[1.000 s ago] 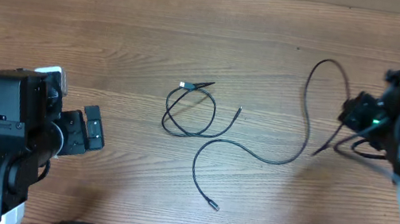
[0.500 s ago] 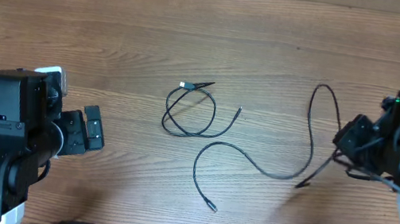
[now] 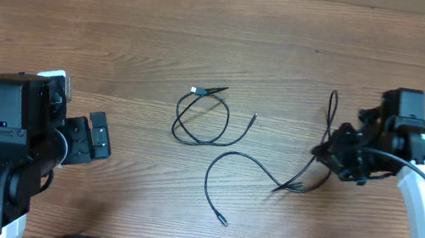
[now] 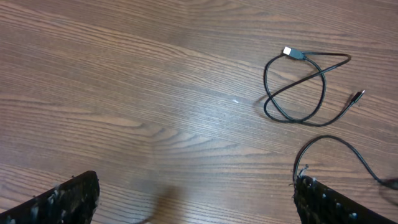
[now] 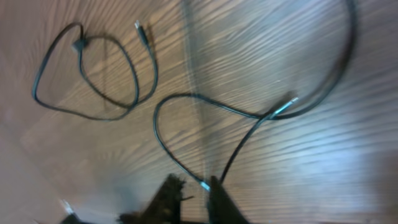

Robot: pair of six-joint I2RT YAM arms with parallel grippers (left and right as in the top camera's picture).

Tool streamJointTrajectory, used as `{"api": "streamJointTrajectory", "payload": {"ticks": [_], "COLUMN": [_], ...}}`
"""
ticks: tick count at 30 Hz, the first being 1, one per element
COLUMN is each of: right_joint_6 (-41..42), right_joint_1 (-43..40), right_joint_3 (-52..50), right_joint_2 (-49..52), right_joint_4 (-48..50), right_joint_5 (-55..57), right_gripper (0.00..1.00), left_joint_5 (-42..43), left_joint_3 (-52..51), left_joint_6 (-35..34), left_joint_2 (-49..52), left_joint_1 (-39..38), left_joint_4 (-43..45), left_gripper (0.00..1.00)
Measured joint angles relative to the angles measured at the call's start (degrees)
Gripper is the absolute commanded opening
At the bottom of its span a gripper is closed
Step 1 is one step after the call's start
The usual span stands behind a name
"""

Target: Untangle cables

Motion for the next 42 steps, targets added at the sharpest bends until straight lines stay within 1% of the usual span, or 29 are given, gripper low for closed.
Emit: {"api": "streamJointTrajectory", "payload": {"ticks": [4, 10, 12, 14, 16, 18, 20, 23, 26, 30, 36, 39, 42], "right_joint_6": [0.3, 1.3, 1.6, 1.7, 1.4, 1.7, 3.0, 7.3, 13.4, 21.0, 31.1, 37.9, 45.4], "right_joint_1": [4.9, 10.3, 11.1, 11.7, 11.7, 11.7, 11.7, 11.7, 11.7, 11.7, 11.7, 11.7, 11.7], "right_joint_3": [-2.5, -5.1, -5.5, -5.7, -5.7, -5.7, -5.7, -5.7, -5.7, -5.7, -6.7, -10.4, -16.0], "right_joint_2": [0.0, 0.0, 0.0, 0.0, 0.0, 0.0, 0.0, 0.0, 0.0, 0.0, 0.0, 0.0, 0.0], "right_joint_4": [3.3, 6.7, 6.6, 6.5, 6.6, 6.6, 6.4, 4.7, 2.9, 2.7, 2.4, 2.6, 4.9], "right_joint_5": [-0.5, -0.5, 0.3, 1.2, 2.0, 2.9, 5.1, 10.9, 17.3, 23.8, 28.2, 29.0, 29.3], "right_gripper": [0.2, 0.34, 0.42, 0.53, 0.59, 0.62, 0.67, 0.84, 0.99, 1.0, 1.0, 1.0, 1.0], "left_joint_5": [0.0, 0.0, 0.0, 0.0, 0.0, 0.0, 0.0, 0.0, 0.0, 0.0, 0.0, 0.0, 0.0], "left_joint_3": [0.0, 0.0, 0.0, 0.0, 0.0, 0.0, 0.0, 0.0, 0.0, 0.0, 0.0, 0.0, 0.0], "left_joint_6": [0.0, 0.0, 0.0, 0.0, 0.0, 0.0, 0.0, 0.0, 0.0, 0.0, 0.0, 0.0, 0.0], "left_joint_2": [0.1, 0.1, 0.1, 0.1, 0.1, 0.1, 0.1, 0.1, 0.1, 0.1, 0.1, 0.1, 0.1], "left_joint_1": [0.0, 0.0, 0.0, 0.0, 0.0, 0.0, 0.0, 0.0, 0.0, 0.0, 0.0, 0.0, 0.0], "left_joint_4": [0.0, 0.0, 0.0, 0.0, 0.0, 0.0, 0.0, 0.0, 0.0, 0.0, 0.0, 0.0, 0.0], "left_gripper": [1.0, 1.0, 1.0, 1.0, 1.0, 1.0, 1.0, 1.0, 0.99, 1.0, 1.0, 0.99, 1.0]}}
